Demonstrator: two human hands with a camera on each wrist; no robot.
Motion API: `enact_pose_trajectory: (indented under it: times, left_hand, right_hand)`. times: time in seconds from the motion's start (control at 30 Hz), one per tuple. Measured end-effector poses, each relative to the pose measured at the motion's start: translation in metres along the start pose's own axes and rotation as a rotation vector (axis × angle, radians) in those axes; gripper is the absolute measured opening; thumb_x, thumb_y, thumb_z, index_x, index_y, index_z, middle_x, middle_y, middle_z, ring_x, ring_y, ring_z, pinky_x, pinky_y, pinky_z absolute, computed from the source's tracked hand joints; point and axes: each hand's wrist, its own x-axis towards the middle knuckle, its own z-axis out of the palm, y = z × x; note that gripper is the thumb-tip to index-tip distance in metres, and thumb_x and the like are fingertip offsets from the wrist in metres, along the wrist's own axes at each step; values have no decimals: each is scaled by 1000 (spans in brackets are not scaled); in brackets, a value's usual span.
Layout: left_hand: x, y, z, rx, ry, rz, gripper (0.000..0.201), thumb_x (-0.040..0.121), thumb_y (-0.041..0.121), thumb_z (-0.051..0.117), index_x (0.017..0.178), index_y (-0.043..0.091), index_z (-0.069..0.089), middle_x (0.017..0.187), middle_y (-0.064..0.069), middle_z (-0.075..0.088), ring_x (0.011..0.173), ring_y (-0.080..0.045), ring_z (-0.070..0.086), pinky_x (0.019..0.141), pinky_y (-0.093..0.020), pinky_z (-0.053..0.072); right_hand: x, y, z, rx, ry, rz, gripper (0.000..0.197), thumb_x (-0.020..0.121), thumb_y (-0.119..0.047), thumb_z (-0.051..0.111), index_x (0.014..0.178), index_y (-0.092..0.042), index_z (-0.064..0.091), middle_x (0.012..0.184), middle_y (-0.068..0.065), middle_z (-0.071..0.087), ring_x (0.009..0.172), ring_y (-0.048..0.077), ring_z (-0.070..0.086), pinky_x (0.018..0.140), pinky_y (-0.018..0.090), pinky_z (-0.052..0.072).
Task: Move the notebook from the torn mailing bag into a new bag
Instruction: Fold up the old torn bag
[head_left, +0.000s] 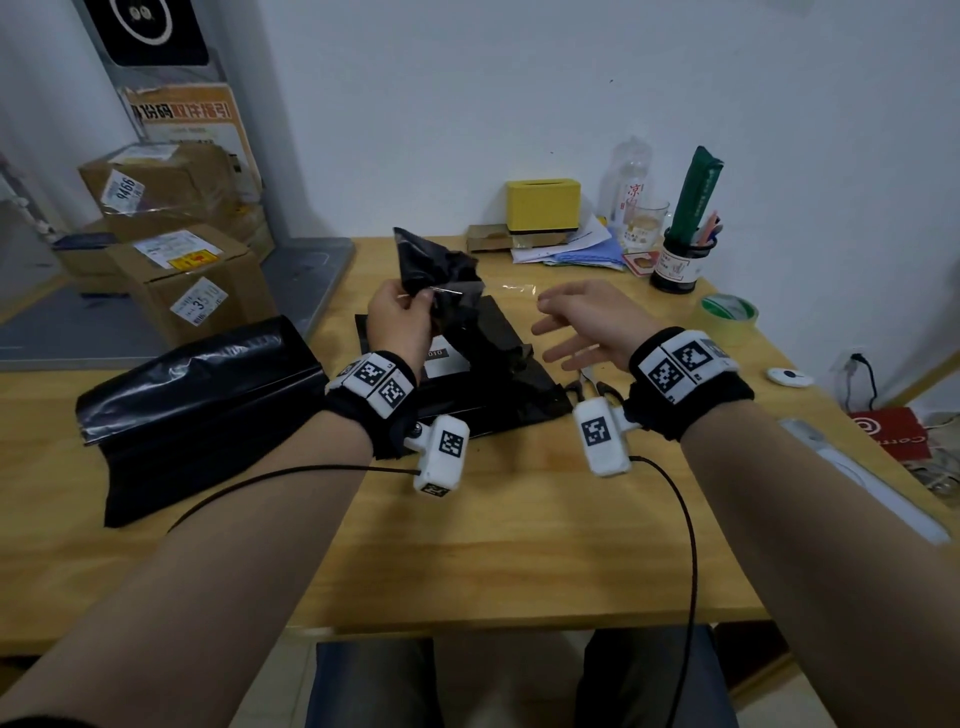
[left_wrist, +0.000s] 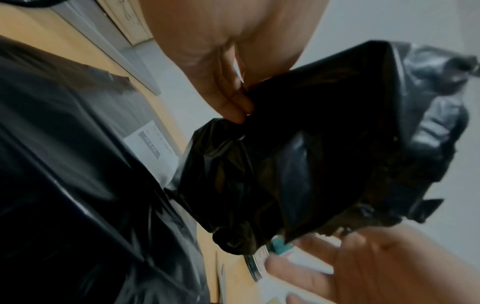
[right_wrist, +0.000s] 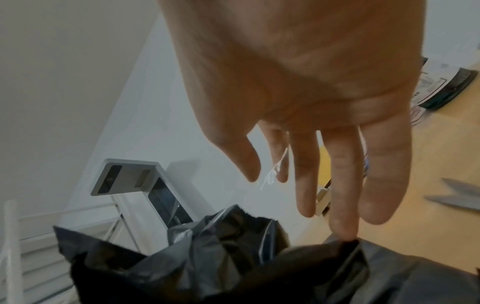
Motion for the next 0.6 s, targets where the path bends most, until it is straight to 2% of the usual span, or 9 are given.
enact_pose_trajectory:
  times: [0.07,0.13,0.23,0.3,0.37,0.43,0.5,0.53,0.6]
  left_hand:
    - [6,-2,-7,-29,33,-3,7,95,11,57,101,15,59,99,-8,72,89,-23,71,74,-32,58]
    - [9,-3,-14,-30,52,6,12,95,9,57,104,16,60,92,-2,72,86,-19,71,73,-30,57]
    - [9,-3,-20,-48,32,44,23,94,3,55,97,25,61,87,7,70,82,-10,69,79,-31,57]
    - [6,-2,-20,-54,7,42,30,92,1,56,90,30,63,89,4,72,85,-13,70,84,-36,58]
    - [6,-2,-17,-67,-20,12,29,88,3,59,85,31,68,93,-3,75,90,-23,72,86,-45,59]
    - [7,-4,-10,-83,-39,-25,29,87,4,61,82,31,71,95,-6,75,93,-28,73,86,-50,59]
    - [2,-3,0,-69,-76,-54,24,91,4,62,89,25,73,96,-8,75,93,-28,73,85,-48,59]
    - [0,-3,5,-67,-95,-66,19,92,4,62,95,18,74,97,-10,76,92,-28,73,84,-46,60]
    - [-3,-4,15,-71,-119,-95,18,94,2,62,106,7,74,98,-14,75,91,-28,73,81,-40,61]
  right_hand:
    - [1,2,-3,-39,4,44,19,102,-29,55,119,-22,61,108,7,74,79,28,76,73,39,59]
    - [3,5,-6,-106,39,81,18,101,-24,53,116,-22,61,106,7,71,73,26,72,66,34,53]
    - [10,13,-12,-185,102,108,21,98,-19,53,116,-16,64,100,9,66,66,23,61,59,29,44]
    - [14,19,-18,-224,143,118,23,99,-20,55,116,-9,66,100,10,62,68,23,58,59,30,42]
    - [18,27,-25,-260,200,143,28,99,-25,59,118,-6,65,109,12,61,81,28,61,66,36,47]
    - [21,36,-35,-293,258,172,34,99,-27,61,123,-3,63,117,16,61,97,33,61,80,42,53]
    - [24,47,-44,-329,297,206,40,99,-29,61,128,-1,62,127,18,60,106,32,56,95,47,53]
    - [24,53,-47,-353,303,228,43,99,-30,61,132,-1,59,134,18,58,112,33,56,98,46,52]
    - [24,67,-52,-414,295,284,51,100,-34,61,137,1,55,139,18,56,122,35,55,95,42,50]
